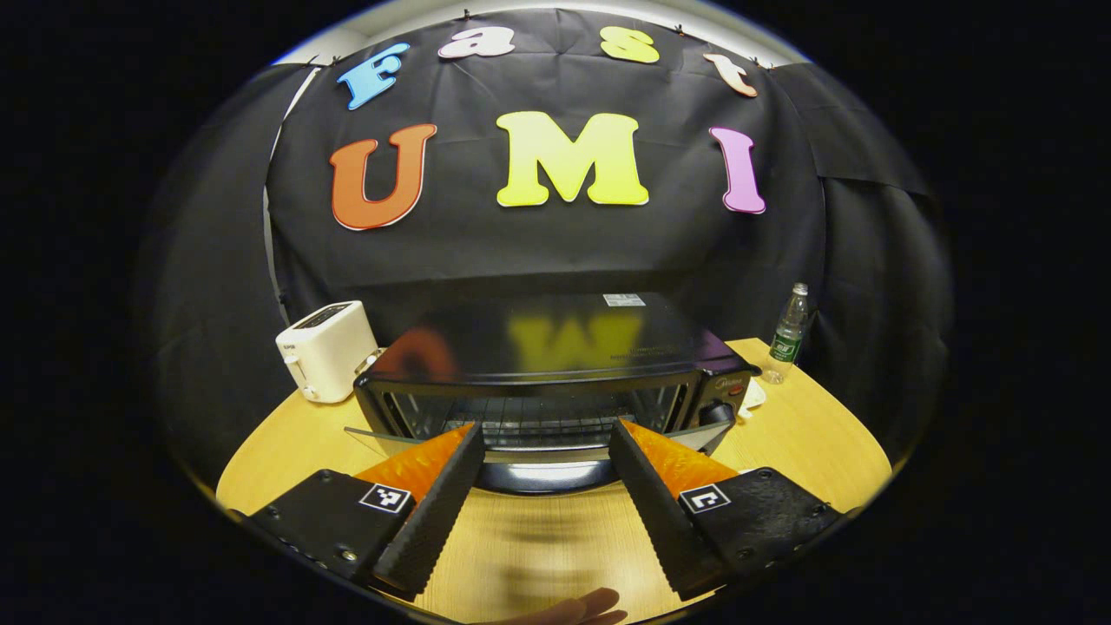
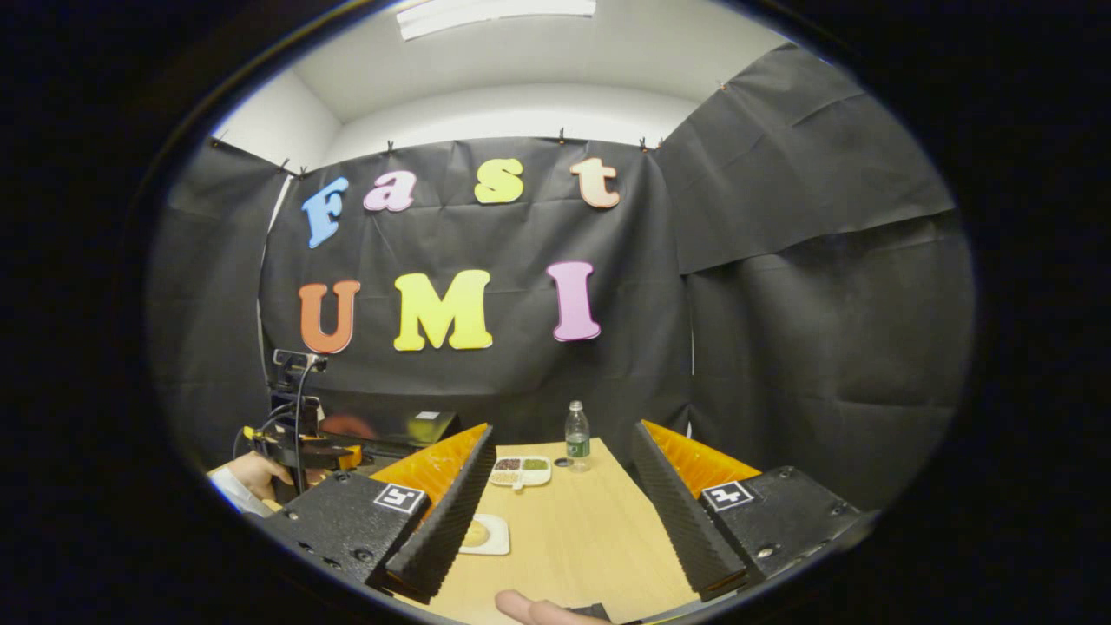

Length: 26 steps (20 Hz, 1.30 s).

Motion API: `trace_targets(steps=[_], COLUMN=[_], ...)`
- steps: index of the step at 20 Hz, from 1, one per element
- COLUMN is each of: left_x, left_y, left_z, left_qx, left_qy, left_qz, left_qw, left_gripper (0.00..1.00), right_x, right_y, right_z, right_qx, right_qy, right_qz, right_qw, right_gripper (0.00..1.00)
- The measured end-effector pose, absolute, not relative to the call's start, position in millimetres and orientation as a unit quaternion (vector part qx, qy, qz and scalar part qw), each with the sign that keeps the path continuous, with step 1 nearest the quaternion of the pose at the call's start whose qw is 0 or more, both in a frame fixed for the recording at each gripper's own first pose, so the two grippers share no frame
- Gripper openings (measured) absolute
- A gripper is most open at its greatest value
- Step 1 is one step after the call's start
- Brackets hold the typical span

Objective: Open the electric oven with the left hand, put the food in, and close the electric oven.

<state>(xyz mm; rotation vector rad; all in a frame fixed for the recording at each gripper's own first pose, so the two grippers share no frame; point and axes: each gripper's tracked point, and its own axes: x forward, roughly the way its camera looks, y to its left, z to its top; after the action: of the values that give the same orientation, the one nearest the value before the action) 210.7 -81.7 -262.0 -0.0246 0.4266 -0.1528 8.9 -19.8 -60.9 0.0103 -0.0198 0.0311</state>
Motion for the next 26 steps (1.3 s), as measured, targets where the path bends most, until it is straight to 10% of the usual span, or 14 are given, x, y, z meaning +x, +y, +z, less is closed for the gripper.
trace_targets(steps=[26], left_x=[94], left_y=[-82], left_z=[-398], left_qx=[-0.054], left_qy=[0.296], left_qz=[-0.066], left_qw=[0.951], left_gripper=[0.95], right_x=[7], right_y=[15], right_z=[-94], right_qx=[-0.021], right_qy=[0.014], right_qz=[0.03], right_qw=[0.999], right_gripper=[0.95])
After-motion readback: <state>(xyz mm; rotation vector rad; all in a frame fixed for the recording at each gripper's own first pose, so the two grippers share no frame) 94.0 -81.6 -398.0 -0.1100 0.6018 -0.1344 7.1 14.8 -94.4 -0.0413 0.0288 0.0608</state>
